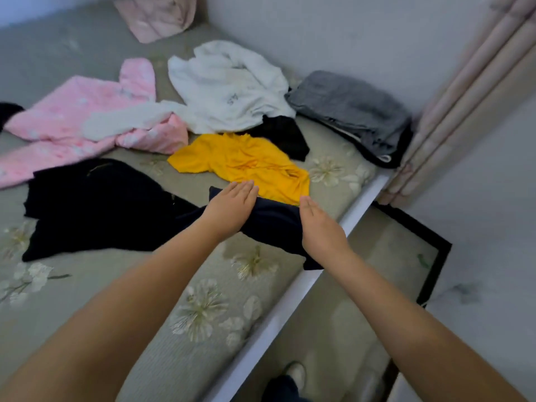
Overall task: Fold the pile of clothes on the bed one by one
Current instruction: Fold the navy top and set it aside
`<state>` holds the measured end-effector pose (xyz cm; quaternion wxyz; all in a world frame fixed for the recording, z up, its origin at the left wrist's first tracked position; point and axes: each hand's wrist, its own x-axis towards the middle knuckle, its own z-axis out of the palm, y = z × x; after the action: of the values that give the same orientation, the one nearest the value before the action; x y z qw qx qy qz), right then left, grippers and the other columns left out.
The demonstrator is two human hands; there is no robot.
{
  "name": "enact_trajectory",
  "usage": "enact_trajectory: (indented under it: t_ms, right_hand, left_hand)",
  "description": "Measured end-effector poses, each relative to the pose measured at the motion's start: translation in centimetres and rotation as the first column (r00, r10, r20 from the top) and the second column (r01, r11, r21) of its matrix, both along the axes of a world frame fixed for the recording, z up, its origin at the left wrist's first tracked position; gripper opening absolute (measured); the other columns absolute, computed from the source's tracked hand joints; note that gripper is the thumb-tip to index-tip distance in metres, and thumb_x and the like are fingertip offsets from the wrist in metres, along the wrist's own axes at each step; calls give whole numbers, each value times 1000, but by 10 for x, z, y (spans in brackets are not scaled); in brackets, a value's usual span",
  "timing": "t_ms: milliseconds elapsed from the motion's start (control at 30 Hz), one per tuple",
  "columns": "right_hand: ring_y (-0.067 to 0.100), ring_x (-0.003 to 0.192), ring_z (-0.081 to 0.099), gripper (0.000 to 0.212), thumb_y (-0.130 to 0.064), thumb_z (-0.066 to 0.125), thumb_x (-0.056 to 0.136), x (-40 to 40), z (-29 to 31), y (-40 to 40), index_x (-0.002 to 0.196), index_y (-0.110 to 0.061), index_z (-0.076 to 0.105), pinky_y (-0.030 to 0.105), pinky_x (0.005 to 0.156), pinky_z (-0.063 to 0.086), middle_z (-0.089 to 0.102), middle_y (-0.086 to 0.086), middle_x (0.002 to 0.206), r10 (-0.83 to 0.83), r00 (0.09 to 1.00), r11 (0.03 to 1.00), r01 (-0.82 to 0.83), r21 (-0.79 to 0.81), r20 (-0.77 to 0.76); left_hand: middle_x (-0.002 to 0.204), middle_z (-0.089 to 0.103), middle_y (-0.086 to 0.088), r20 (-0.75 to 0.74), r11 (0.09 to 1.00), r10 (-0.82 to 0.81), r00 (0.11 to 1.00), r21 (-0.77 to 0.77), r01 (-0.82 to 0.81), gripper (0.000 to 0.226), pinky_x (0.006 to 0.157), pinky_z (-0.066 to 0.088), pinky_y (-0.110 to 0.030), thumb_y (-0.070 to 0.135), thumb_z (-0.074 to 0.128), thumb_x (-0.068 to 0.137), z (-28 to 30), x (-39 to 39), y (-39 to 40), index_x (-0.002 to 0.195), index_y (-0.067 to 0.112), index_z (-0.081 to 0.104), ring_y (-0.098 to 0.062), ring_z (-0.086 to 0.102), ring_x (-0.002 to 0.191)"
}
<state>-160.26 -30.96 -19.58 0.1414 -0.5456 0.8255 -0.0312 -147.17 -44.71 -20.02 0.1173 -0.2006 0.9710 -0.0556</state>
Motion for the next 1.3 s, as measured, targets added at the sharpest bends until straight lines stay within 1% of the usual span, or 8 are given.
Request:
enact_trajectory:
  t_ms: [100, 233, 467, 633, 867, 1100, 1200, 1300]
  right_hand:
    - [22, 142, 13, 63, 0, 38, 92, -67, 33, 10, 145, -2, 3, 29, 111, 21, 8, 13, 155, -38, 996, 997, 32, -76, -78]
    - [23, 142, 13, 61, -3, 37, 95, -143, 69, 15, 145, -2, 2, 29, 113, 15, 9, 15, 154, -80, 982, 989, 57, -138, -171]
    - [25, 143, 4, 66, 3, 35, 92, -248, 100, -12, 144, 2, -6, 30, 115, 8, 0, 18, 154, -145, 973, 973, 106, -206, -182]
    - [24, 143, 1, 65, 3, 33, 93, -323, 98, -69, 143, 2, -8, 29, 115, 7, -4, 17, 154, -115, 977, 988, 94, -125, -179]
    - [31, 143, 0, 63, 0, 32, 94, -419, 94, -163, 142, 6, -7, 36, 116, 5, -3, 21, 153, -110, 969, 992, 121, 37, -221]
    - [33, 142, -1, 60, -4, 30, 95, -506, 72, -231, 142, 6, -6, 39, 116, 0, -2, 23, 153, -77, 964, 993, 97, 65, -254]
    - [32, 142, 0, 57, -4, 27, 96, -551, 59, -258, 142, 6, -6, 38, 116, 1, -1, 22, 153, -32, 975, 992, 57, 109, -219]
    - [31, 142, 2, 57, -3, 26, 95, -604, 55, -288, 142, 6, -4, 37, 116, 1, -1, 22, 153, -34, 981, 996, 50, 79, -191]
  left_hand:
    - [154, -2, -17, -75, 999, -16, 997, -31, 14, 55, 115, 0, -33, 8, 25, 99, 33, -72, 4, 144, 1, -5, -24, 1, 143]
    - [154, -1, -17, -134, 993, -66, 989, -109, 51, 53, 115, -1, -32, 5, 21, 98, 69, -152, 6, 144, 0, -4, -24, 1, 143]
    - [154, -3, -19, -159, 969, -137, 978, -224, 100, 52, 115, -4, -34, 7, 18, 98, 106, -267, -30, 143, -2, -6, -26, 1, 143]
    - [154, -5, -18, -122, 968, -135, 983, -228, 105, 50, 114, -3, -33, 6, 16, 99, 99, -340, -87, 143, -2, -6, -26, -1, 143]
    - [153, 0, -21, -60, 980, -97, 993, -180, 85, 51, 115, -1, -35, 8, 19, 98, 93, -445, -171, 144, -3, -2, -28, 3, 143]
    - [153, 1, -20, -25, 992, -3, 1000, -128, 0, 52, 115, 0, -37, 10, 21, 99, 73, -528, -232, 144, -3, -2, -29, 2, 143]
    - [153, 0, -20, 18, 994, 11, 1000, -112, -9, 51, 115, 0, -37, 9, 19, 99, 60, -568, -256, 144, -3, -2, -29, 1, 143]
    - [153, 1, -20, 63, 994, 15, 998, -108, -8, 50, 115, 0, -36, 8, 18, 99, 59, -621, -286, 144, -3, -1, -29, 3, 143]
